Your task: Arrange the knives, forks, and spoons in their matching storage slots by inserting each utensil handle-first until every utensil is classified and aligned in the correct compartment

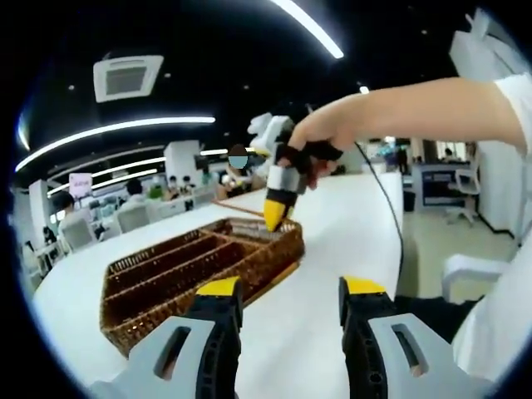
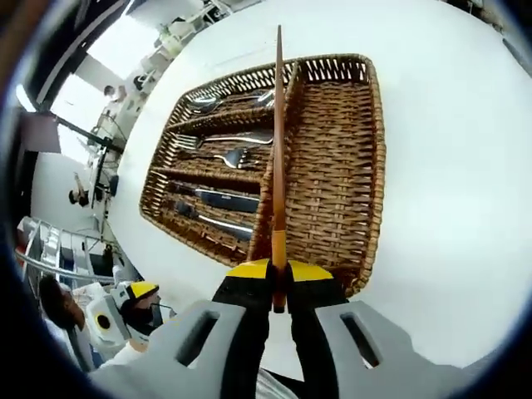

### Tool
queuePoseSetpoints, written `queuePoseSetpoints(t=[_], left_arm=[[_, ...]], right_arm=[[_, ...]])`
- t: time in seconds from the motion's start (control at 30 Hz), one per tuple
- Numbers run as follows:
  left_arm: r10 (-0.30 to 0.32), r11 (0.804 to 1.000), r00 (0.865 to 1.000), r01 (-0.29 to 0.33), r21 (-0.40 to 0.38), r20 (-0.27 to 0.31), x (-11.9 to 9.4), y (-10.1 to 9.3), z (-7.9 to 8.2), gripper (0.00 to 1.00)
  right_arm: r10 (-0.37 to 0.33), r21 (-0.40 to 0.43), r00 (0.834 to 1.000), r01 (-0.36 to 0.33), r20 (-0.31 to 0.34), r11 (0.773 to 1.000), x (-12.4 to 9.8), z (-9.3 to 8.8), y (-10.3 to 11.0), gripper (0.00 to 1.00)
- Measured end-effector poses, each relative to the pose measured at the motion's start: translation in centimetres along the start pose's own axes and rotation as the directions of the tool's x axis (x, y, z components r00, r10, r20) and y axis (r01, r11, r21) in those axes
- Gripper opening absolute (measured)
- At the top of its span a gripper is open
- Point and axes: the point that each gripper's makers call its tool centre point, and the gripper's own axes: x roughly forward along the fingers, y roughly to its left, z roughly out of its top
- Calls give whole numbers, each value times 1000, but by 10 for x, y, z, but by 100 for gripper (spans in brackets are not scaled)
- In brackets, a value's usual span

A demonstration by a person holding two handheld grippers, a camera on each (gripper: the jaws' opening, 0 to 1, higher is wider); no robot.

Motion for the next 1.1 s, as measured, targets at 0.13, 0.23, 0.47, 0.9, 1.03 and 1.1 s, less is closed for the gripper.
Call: queuePoseSetpoints(t=[0.13,0.23,0.47,0.9,1.03,1.1], left_arm=[[0,1000,1000,0,1,0,0,-1,0,46],[-1,1000,1000,1,1,-2,0,-3,-1,46],[0,1000,1000,0,3,-5,-1,-4,-3,46],[3,1000,1000,-3,-19,3,-1,0,-5,46],[3,1000,1000,-3,-17,-1,-1,0,-6,46],[4,1000,1000,-5,-17,-3,-2,1,-7,46]], right_arm=[[-25,3,1000,25,-13,1000,2,3,-5,6],[-49,27,999,50,-12,998,4,6,-12,6],[-98,75,995,99,-23,992,9,7,-22,6],[-127,113,992,129,-25,985,18,15,-25,6],[-151,103,988,155,-42,983,22,15,-25,6],[-143,110,989,147,-44,983,25,15,-25,6]])
